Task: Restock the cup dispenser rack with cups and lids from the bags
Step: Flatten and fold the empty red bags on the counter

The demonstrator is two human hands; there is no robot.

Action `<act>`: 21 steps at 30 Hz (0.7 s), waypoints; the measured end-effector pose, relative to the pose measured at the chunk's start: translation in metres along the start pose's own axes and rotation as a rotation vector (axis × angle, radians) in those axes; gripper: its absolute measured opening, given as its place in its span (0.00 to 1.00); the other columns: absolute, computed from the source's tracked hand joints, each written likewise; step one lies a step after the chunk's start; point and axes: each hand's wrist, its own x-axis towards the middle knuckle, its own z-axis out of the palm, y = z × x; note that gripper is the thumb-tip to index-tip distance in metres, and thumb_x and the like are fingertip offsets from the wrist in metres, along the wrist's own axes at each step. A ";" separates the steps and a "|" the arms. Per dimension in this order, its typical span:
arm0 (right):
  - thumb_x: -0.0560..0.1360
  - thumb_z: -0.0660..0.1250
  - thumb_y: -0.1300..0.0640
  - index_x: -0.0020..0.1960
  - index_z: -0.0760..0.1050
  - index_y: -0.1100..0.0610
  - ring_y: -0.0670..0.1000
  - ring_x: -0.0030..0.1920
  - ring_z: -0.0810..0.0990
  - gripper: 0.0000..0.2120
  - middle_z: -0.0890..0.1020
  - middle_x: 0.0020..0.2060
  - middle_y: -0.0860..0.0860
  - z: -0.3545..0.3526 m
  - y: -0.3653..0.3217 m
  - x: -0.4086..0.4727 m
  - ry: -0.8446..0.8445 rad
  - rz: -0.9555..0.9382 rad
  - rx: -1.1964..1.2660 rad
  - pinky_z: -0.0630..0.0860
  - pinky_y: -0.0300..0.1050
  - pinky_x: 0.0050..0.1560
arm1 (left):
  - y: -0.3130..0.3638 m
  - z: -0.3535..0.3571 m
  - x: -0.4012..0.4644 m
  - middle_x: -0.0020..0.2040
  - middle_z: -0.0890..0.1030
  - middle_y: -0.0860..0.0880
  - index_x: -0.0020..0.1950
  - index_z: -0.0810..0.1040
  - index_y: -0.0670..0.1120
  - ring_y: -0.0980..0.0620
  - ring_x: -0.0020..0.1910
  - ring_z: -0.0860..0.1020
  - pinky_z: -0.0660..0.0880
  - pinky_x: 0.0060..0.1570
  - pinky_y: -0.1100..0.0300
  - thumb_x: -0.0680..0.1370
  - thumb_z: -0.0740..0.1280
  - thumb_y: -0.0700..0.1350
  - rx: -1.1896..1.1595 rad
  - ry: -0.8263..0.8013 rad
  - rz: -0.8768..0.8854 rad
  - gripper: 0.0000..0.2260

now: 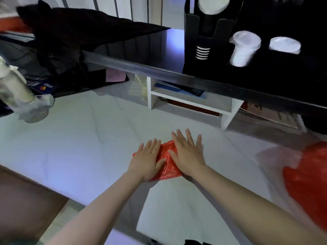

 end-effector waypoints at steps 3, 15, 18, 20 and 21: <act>0.81 0.45 0.42 0.78 0.44 0.48 0.49 0.77 0.39 0.28 0.48 0.78 0.47 0.006 -0.010 -0.011 -0.052 -0.145 -0.006 0.34 0.61 0.72 | 0.004 0.004 -0.005 0.79 0.50 0.47 0.79 0.47 0.47 0.48 0.78 0.49 0.43 0.74 0.52 0.81 0.50 0.59 0.039 0.000 0.057 0.30; 0.80 0.47 0.44 0.78 0.51 0.49 0.49 0.77 0.46 0.27 0.52 0.78 0.49 0.026 -0.014 -0.035 0.002 -0.038 0.104 0.39 0.48 0.74 | 0.003 0.018 -0.014 0.79 0.46 0.48 0.79 0.43 0.49 0.50 0.78 0.45 0.41 0.74 0.53 0.80 0.49 0.61 0.007 -0.033 0.078 0.31; 0.80 0.49 0.45 0.77 0.53 0.48 0.48 0.77 0.46 0.27 0.52 0.78 0.48 0.024 -0.016 -0.035 -0.010 -0.011 0.110 0.41 0.49 0.75 | 0.002 0.009 -0.007 0.79 0.45 0.47 0.79 0.44 0.48 0.49 0.78 0.46 0.43 0.74 0.52 0.80 0.52 0.61 -0.002 -0.121 0.092 0.33; 0.80 0.52 0.45 0.77 0.54 0.46 0.47 0.77 0.46 0.26 0.54 0.78 0.46 0.017 -0.019 -0.035 -0.039 0.005 0.147 0.43 0.53 0.76 | 0.001 -0.001 -0.004 0.79 0.45 0.47 0.79 0.44 0.48 0.48 0.78 0.47 0.44 0.74 0.51 0.79 0.53 0.61 0.016 -0.166 0.122 0.34; 0.79 0.53 0.45 0.76 0.55 0.45 0.46 0.77 0.46 0.26 0.55 0.77 0.45 0.012 -0.019 -0.035 -0.038 0.023 0.189 0.43 0.55 0.75 | 0.001 -0.005 -0.004 0.79 0.46 0.46 0.79 0.44 0.47 0.48 0.78 0.47 0.45 0.74 0.51 0.79 0.54 0.61 0.028 -0.160 0.142 0.34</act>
